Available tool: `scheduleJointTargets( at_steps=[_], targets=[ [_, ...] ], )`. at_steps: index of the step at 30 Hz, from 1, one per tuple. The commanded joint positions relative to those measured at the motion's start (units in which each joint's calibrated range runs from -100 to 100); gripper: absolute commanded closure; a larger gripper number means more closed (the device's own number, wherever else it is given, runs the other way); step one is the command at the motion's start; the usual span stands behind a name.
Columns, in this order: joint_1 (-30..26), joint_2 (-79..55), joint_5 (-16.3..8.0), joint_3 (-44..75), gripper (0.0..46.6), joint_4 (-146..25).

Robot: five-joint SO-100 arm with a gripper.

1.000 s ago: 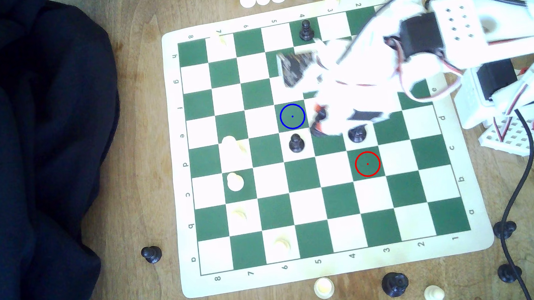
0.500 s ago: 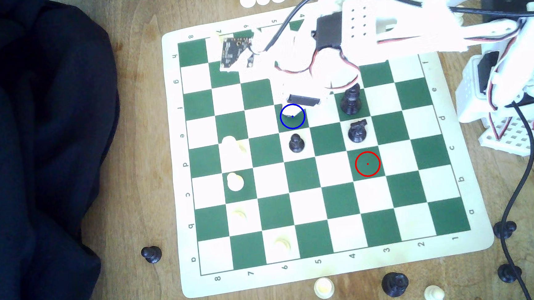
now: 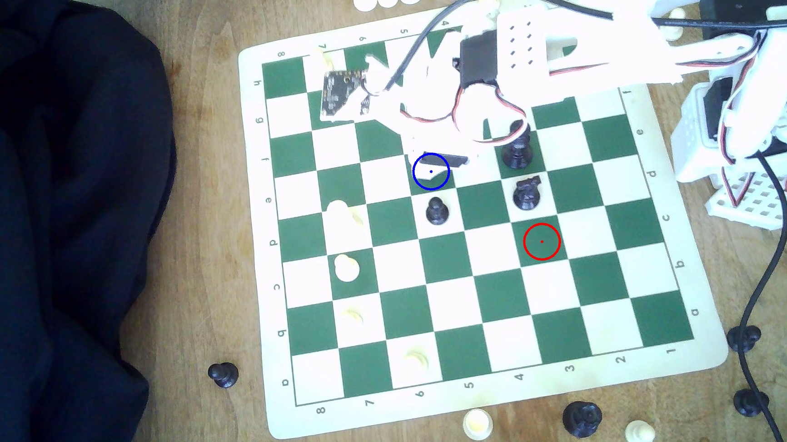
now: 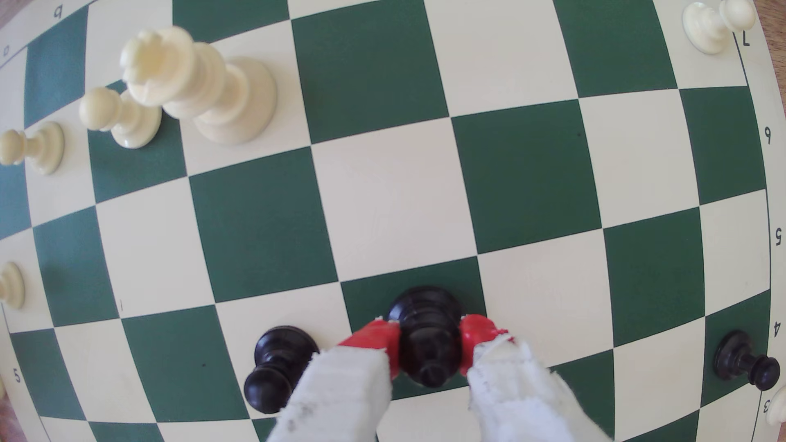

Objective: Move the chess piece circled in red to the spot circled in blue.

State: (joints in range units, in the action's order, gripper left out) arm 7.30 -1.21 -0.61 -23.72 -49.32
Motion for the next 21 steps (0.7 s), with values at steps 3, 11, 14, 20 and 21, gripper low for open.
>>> scheduleJointTargets(
  at_steps=[3, 11, 14, 20, 21],
  targets=[
    [-0.54, 2.23, 0.2, 2.87, 46.4, -1.21],
    [0.48, 3.25, 0.34, 2.69, 35.1, -1.54],
    [0.87, 4.36, 0.59, 2.69, 33.9, -1.78],
    [1.5, 9.11, 0.59, 3.14, 32.1, -4.57],
    [1.5, 9.79, 0.63, 3.23, 31.8, -5.14]
  ],
)
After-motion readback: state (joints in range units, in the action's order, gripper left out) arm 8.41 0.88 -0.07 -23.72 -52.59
